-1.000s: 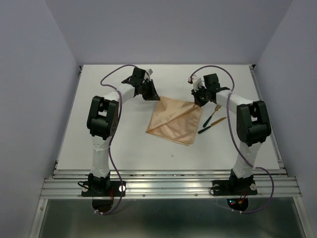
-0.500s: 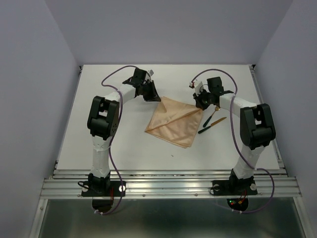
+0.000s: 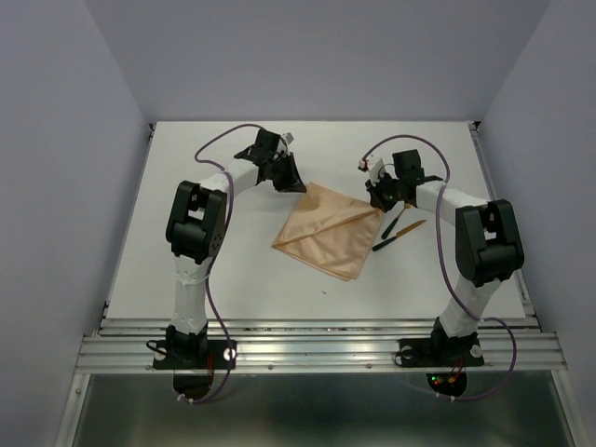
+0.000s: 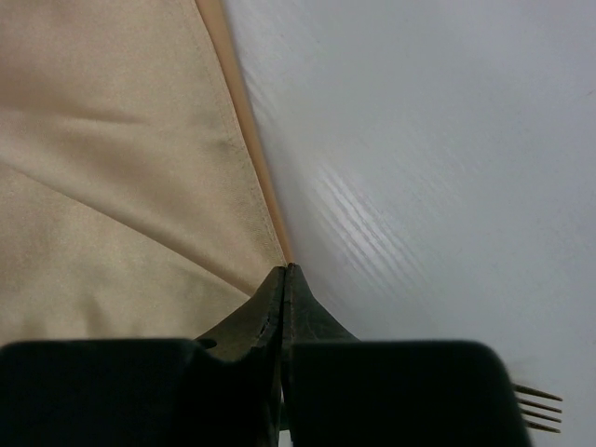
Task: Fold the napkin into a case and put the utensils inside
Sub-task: Smooth out the upper triangle-folded napkin at the center of the board.
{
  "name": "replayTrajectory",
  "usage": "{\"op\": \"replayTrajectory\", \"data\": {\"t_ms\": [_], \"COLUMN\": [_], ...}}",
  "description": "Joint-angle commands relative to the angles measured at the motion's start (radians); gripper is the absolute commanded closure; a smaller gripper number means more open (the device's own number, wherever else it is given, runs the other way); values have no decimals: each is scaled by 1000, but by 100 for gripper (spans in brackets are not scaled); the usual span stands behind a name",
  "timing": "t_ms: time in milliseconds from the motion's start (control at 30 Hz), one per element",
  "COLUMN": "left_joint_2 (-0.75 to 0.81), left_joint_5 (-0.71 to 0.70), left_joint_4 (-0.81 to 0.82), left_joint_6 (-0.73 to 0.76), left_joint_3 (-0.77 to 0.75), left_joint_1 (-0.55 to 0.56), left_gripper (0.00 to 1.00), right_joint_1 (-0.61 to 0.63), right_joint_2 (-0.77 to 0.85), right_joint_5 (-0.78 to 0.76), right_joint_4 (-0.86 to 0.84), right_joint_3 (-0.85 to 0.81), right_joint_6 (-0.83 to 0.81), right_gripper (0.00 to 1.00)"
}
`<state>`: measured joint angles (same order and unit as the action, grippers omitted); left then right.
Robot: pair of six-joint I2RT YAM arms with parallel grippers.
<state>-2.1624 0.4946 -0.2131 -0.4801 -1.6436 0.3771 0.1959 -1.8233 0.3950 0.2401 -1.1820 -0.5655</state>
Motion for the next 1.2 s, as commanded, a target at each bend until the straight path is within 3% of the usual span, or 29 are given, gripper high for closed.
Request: {"op": "replayTrajectory", "data": {"t_ms": [0,500,567,667,833,1033,1167], "left_joint_2": [56,30,24,38,114,139,125], "left_joint_5": [18,22,16,-17,-113,-130,-116], "left_joint_4": [17,9,-2,-23,-52,-54,-43], "left_joint_6": [3,8,12,23,41,49,43], "left_joint_3": [-32,-42,-50,-53,-39,-21,-2], "left_joint_1": [6,31,32,36,37,36,40], "left_gripper": [100,99,83,69,58,59,66], "right_joint_1": [-9,-18,-18,-18,-18,-18,-18], "right_joint_2": [58,131,134,137,150,159,168], "right_joint_5": [8,-62,-62,-53,-42,-27,-33], "right_joint_4": [-39,-64,-67,-68,-70,-88,-102], "right_joint_3": [27,120,133,134,148,165,183], "right_joint_6": [-13,12,15,22,27,36,41], "right_gripper": [99,99,99,99,99,99,99]}}
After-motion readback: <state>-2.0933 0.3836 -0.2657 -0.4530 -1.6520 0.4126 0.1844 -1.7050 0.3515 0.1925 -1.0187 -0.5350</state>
